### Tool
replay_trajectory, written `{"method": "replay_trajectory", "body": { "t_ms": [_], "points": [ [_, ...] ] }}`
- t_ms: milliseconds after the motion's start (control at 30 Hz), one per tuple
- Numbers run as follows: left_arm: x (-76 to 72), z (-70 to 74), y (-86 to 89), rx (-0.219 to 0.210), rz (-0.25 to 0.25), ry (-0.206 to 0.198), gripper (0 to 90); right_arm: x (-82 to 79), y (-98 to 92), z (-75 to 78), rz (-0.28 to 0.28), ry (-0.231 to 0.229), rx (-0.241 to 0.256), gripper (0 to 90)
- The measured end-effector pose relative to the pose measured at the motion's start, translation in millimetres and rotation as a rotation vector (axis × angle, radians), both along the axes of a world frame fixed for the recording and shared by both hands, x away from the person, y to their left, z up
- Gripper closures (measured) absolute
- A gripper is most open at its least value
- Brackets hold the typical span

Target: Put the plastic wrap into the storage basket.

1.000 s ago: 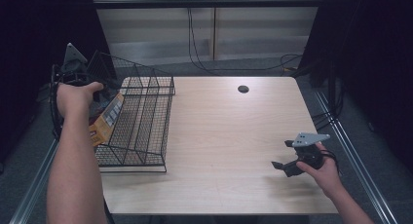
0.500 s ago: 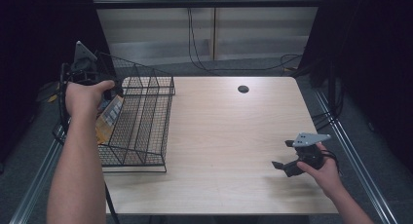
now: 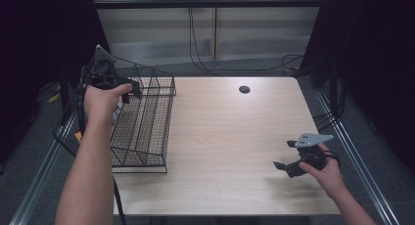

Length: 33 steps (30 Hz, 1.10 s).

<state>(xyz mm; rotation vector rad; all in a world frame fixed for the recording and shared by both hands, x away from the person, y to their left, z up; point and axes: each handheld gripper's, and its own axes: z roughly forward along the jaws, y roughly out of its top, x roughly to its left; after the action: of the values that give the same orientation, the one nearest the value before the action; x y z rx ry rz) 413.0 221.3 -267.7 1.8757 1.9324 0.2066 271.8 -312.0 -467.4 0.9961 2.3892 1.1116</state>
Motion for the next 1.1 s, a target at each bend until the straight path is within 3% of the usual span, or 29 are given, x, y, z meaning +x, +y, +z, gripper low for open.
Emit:
{"method": "replay_trajectory", "body": {
  "t_ms": [400, 1100],
  "points": [
    [-4.5, -7.2, -24.8, -0.023, -0.086, -0.022, 14.3, 0.9, 0.3, 0.7, 0.001, -0.008, 0.0, 2.9],
    [-10.8, -23.7, -57.1, -0.079, -0.188, -0.056, 13.2, 2.1, 3.3, 0.3, 0.009, -0.012, -0.007, 2.9]
  ]
}}
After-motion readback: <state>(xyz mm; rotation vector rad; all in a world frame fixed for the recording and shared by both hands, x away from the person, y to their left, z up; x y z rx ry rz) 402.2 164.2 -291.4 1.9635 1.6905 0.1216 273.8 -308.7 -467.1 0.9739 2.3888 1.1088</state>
